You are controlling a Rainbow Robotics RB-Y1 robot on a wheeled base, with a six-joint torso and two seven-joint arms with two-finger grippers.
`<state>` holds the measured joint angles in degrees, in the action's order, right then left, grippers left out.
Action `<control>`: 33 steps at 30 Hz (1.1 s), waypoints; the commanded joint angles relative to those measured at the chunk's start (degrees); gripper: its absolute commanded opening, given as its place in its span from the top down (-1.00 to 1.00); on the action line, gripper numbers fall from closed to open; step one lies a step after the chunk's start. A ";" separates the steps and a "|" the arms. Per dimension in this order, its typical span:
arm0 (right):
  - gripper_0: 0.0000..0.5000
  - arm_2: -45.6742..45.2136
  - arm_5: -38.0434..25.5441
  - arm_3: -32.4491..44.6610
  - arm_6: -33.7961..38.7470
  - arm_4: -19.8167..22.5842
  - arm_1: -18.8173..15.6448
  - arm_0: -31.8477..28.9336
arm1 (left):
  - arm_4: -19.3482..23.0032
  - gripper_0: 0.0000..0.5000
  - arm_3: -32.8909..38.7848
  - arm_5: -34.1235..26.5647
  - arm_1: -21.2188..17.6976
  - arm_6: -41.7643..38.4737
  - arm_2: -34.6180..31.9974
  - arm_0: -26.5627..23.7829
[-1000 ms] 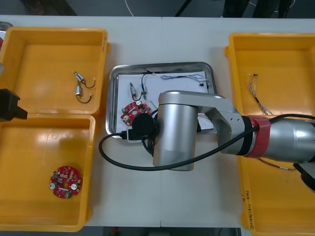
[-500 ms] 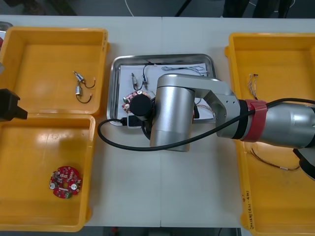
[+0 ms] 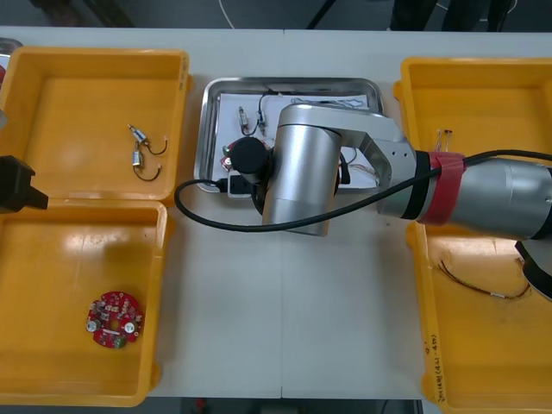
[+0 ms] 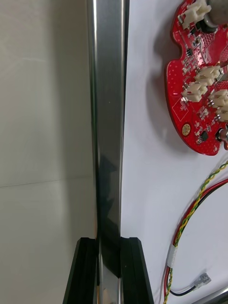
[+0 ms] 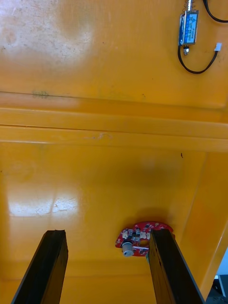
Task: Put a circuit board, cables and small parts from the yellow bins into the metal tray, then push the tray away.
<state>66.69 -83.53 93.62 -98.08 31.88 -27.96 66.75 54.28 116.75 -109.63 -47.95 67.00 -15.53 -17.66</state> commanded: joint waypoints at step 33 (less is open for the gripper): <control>0.99 3.28 16.21 -9.86 -4.40 -4.72 0.01 5.58 | 0.12 -1.00 1.64 -0.37 -2.67 4.81 -1.79 0.78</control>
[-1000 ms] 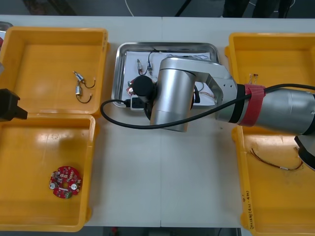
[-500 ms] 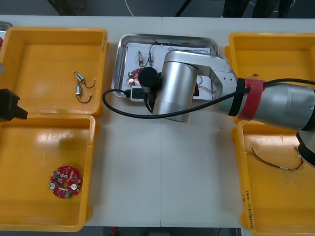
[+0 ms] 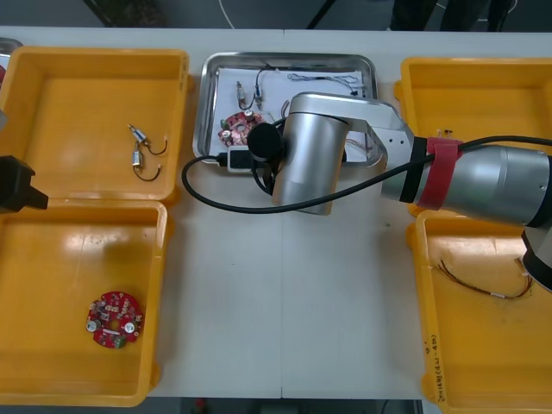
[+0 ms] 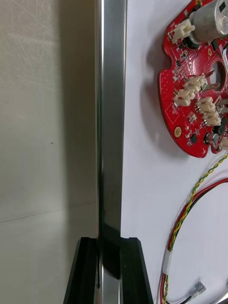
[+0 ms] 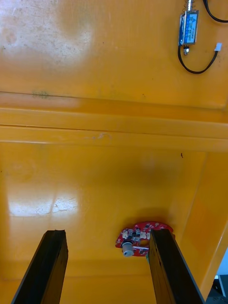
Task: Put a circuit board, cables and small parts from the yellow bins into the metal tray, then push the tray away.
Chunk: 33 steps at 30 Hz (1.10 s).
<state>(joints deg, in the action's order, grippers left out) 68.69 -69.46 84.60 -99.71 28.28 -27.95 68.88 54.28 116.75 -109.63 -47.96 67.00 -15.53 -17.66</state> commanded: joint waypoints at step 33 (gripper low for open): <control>-0.04 -0.14 8.56 -11.92 -3.91 -2.18 3.16 5.47 | 0.12 -1.00 1.63 -0.37 -2.66 4.80 -1.79 0.78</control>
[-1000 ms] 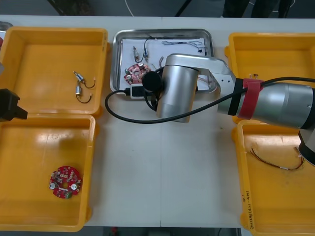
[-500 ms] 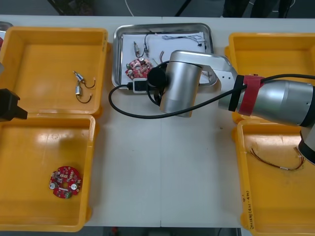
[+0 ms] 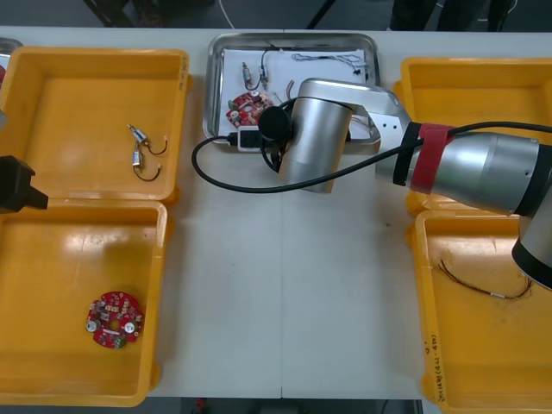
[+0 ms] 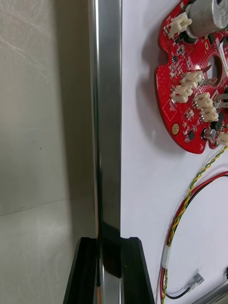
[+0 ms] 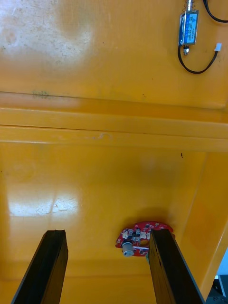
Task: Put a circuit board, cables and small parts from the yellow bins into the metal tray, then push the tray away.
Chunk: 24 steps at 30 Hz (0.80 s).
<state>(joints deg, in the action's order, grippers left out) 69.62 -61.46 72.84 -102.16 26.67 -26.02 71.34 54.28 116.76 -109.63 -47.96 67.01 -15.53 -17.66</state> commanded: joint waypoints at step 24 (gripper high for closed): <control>-1.00 -17.94 -22.39 14.96 0.74 10.15 1.50 -3.58 | 0.12 -1.00 1.63 -0.37 -2.66 4.80 -1.79 0.78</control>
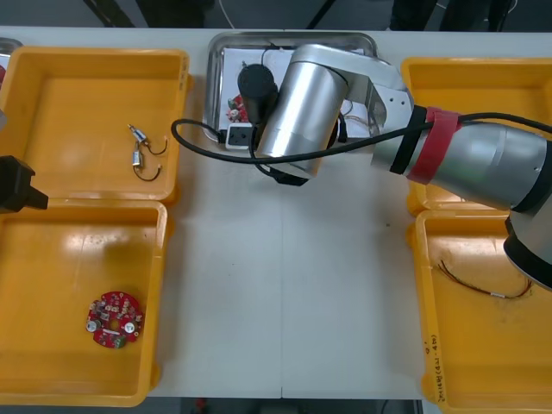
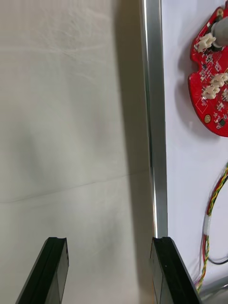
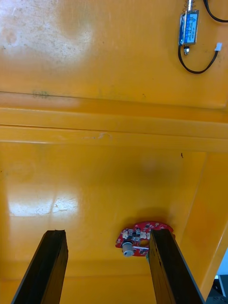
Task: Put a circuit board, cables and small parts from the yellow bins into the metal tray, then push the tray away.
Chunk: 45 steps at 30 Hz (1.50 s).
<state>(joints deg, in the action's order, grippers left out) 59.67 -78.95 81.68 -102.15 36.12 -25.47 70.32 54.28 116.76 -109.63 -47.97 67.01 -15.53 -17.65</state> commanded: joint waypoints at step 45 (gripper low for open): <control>-1.00 -65.03 -31.05 54.73 33.07 16.97 -14.69 -44.92 | 0.12 -1.00 1.63 -0.37 -2.66 4.80 -1.79 0.77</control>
<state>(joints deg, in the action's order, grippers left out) -0.46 -109.85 134.36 -69.60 52.26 -37.80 28.33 54.28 116.79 -109.63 -48.01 67.01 -15.53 -17.60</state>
